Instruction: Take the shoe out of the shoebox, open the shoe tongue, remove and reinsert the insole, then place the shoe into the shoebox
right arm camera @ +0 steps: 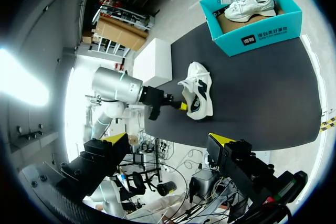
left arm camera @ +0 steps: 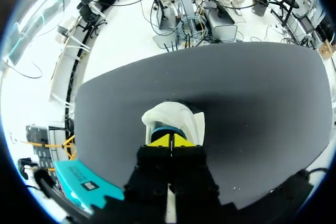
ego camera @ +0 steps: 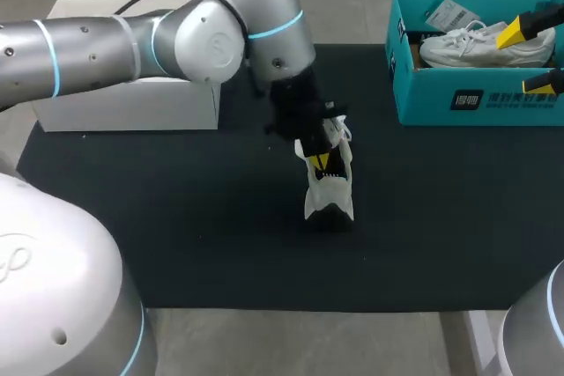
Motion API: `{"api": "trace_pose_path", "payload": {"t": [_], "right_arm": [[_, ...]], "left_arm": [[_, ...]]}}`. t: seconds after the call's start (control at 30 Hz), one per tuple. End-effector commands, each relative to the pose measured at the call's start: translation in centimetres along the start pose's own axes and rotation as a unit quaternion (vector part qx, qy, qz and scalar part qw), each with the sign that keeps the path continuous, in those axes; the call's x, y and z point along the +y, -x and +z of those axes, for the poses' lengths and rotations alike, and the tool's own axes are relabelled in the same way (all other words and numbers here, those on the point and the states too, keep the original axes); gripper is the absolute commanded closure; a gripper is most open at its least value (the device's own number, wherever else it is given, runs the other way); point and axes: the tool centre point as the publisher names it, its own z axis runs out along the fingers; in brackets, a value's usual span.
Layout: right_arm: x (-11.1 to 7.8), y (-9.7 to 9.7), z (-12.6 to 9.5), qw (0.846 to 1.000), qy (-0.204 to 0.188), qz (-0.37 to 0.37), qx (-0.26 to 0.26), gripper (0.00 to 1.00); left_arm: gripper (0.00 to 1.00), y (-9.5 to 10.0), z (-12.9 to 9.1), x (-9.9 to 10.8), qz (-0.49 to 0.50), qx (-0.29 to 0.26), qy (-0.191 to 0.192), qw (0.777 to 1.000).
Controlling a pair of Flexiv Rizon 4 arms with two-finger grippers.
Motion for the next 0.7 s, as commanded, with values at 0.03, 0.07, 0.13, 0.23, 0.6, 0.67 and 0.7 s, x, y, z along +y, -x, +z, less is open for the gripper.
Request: {"api": "trace_pose_path", "payload": {"t": [0.03, 0.07, 0.13, 0.23, 0.6, 0.67, 0.7], "right_arm": [[0.1, 0.0, 0.1, 1.0, -0.001, 0.0, -0.001, 0.0], [0.1, 0.0, 0.1, 1.0, -0.001, 0.0, -0.001, 0.0], [0.1, 0.0, 0.1, 1.0, -0.001, 0.0, -0.001, 0.0], [0.1, 0.0, 0.1, 1.0, -0.001, 0.0, -0.001, 0.0], [0.1, 0.0, 0.1, 1.0, -0.001, 0.0, -0.001, 0.0], [0.1, 0.0, 0.1, 1.0, -0.001, 0.0, -0.001, 0.0], [0.1, 0.0, 0.1, 1.0, -0.001, 0.0, -0.001, 0.0]], "left_arm": [[1.0, 0.8, 2.2, 1.3, 0.005, 0.054, -0.028, 0.998], [1.0, 0.8, 2.5, 1.2, 0.006, 0.055, -0.03, 0.998], [1.0, 0.9, 2.9, 1.1, 0.009, 0.049, -0.034, 0.998], [1.0, 1.2, 3.1, 1.3, 0.006, 0.036, -0.034, 0.999], [1.0, 0.5, 4.3, 0.9, 0.009, 0.049, -0.043, 0.998], [1.0, 0.1, 5.1, 0.7, 0.009, 0.06, -0.044, 0.997], [1.0, -0.1, 5.5, 0.5, 0.011, 0.064, -0.045, 0.997]]}}
